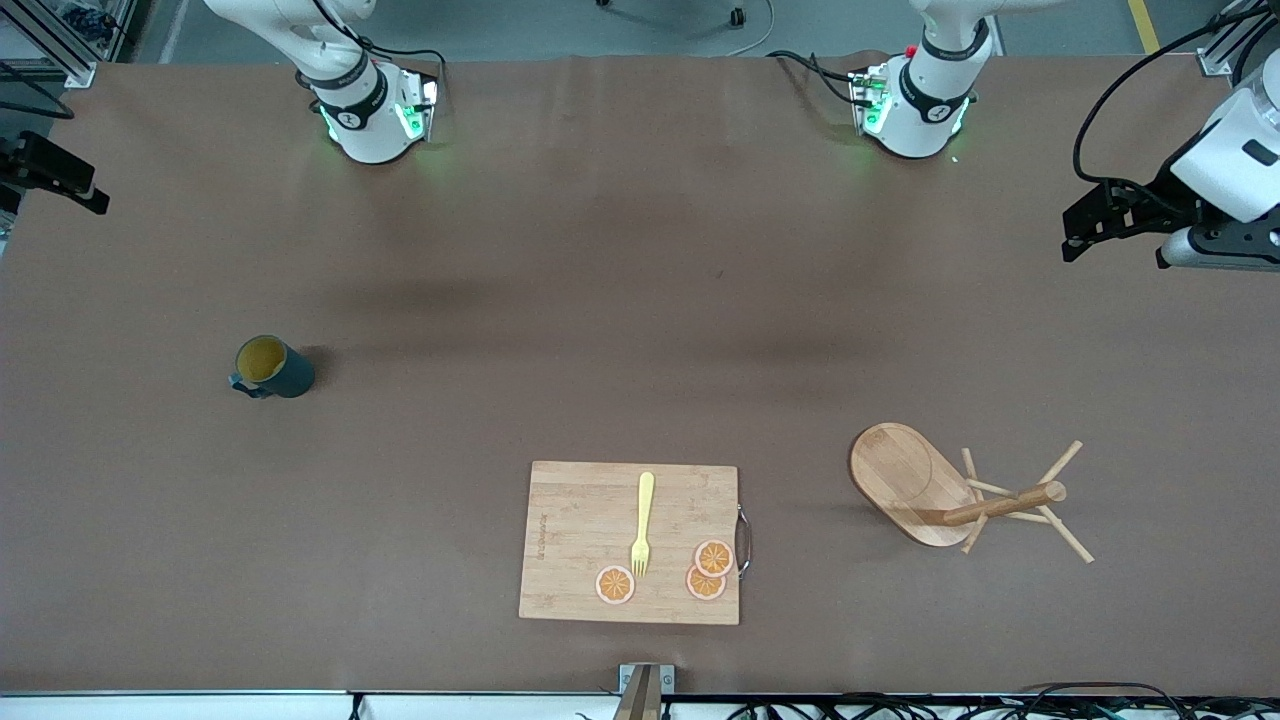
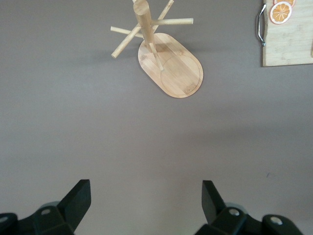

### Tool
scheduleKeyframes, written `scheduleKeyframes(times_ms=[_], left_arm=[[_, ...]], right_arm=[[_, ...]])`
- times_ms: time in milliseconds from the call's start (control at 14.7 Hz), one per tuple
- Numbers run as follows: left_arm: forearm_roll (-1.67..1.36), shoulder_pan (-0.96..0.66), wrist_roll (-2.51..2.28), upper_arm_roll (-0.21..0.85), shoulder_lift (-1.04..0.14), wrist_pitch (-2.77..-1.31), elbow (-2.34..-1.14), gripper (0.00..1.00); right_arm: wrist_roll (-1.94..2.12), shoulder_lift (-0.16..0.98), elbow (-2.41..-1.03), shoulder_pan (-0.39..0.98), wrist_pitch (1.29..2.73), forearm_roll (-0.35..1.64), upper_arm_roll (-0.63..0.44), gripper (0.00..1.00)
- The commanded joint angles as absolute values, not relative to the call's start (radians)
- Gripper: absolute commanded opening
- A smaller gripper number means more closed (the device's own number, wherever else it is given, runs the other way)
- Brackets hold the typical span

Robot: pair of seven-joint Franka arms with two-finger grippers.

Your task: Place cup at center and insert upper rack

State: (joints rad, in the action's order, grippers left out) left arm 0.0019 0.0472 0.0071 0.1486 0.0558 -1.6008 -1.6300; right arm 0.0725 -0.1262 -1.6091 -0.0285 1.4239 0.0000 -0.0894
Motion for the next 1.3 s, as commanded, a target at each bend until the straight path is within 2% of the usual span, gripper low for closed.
scheduleKeyframes(times_ms=[0, 477, 682, 886, 1091, 1227], left_arm=[[0.011, 0.049, 0.005, 0.152, 0.046, -1.574, -1.606, 1.00], [0.015, 0.054, 0.006, 0.147, 0.046, -1.557, -1.600, 1.00], [0.015, 0.052, 0.005, 0.144, 0.040, -1.543, -1.601, 1.00], [0.015, 0.054, 0.005, 0.144, 0.041, -1.539, -1.608, 1.00], [0.017, 0.054, 0.003, 0.144, 0.043, -1.525, -1.608, 1.00], [0.015, 0.055, 0.014, 0.143, 0.048, -1.525, -1.608, 1.00]], right_arm=[[0.077, -0.134, -1.568, -0.034, 1.388, 0.014, -0.086, 1.00], [0.089, -0.123, -1.562, -0.028, 1.404, 0.012, -0.086, 1.00], [0.087, -0.014, -1.557, -0.034, 1.428, 0.015, -0.086, 1.00], [0.142, 0.029, -1.568, -0.035, 1.543, 0.014, -0.087, 1.00], [0.451, 0.106, -1.574, -0.060, 1.578, 0.015, -0.089, 1.00], [0.630, 0.149, -1.624, -0.089, 1.658, 0.015, -0.089, 1.00]])
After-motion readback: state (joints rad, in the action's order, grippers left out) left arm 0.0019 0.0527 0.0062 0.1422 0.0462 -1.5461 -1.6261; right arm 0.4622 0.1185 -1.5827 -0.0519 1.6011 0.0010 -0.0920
